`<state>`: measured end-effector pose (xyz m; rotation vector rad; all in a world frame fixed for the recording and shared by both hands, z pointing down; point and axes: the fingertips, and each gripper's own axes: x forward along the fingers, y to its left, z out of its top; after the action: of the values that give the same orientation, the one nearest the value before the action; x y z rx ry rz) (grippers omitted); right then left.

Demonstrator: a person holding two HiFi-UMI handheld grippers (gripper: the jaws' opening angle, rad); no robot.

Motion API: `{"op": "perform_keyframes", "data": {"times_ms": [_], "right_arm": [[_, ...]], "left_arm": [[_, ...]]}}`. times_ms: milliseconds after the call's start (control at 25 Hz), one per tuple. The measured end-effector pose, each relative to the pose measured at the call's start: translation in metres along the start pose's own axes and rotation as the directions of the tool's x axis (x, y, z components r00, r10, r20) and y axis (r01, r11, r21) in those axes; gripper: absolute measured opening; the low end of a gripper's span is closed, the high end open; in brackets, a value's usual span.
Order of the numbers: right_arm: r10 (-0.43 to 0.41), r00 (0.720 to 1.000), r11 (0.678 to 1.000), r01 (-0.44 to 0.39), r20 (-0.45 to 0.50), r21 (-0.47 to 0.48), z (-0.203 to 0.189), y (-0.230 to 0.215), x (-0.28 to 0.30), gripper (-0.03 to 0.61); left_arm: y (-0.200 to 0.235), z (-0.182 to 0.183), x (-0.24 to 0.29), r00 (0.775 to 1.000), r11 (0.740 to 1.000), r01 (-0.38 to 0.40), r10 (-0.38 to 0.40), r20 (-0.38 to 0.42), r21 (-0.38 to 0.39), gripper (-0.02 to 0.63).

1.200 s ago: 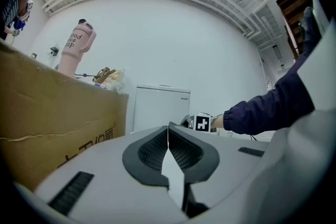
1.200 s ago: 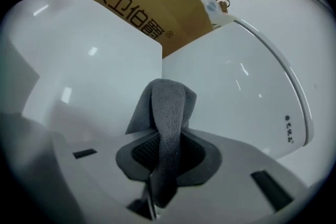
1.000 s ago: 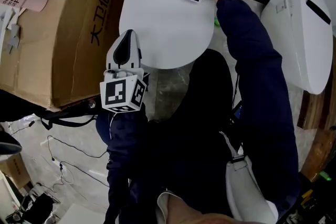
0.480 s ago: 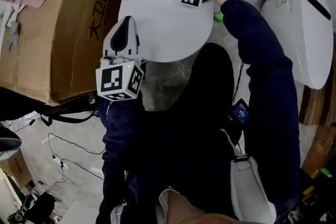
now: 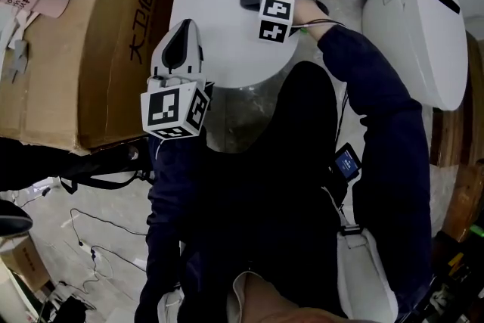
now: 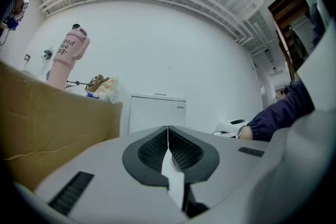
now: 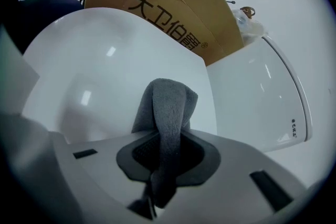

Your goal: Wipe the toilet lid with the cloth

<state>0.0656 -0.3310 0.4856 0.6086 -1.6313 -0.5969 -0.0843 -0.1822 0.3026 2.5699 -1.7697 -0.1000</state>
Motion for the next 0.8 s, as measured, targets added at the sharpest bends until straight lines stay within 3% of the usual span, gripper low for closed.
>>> {"op": "perform_keyframes", "data": {"times_ms": [480,800], "right_arm": [[0.115,0.993,0.993,-0.115,0.021,-0.025,0.012,0.074,-0.057,0.066],[0.219,0.975,0.975,-0.217,0.031,-0.056,0.021,0.112,-0.087,0.066]], "left_arm": [[0.001,0.013,-0.004,0.999,1.0,0.02,-0.019,0.048,-0.023,0.017],[-0.004,0.015,-0.003,0.998,1.0,0.027,-0.027,0.052,0.005,0.017]]}}
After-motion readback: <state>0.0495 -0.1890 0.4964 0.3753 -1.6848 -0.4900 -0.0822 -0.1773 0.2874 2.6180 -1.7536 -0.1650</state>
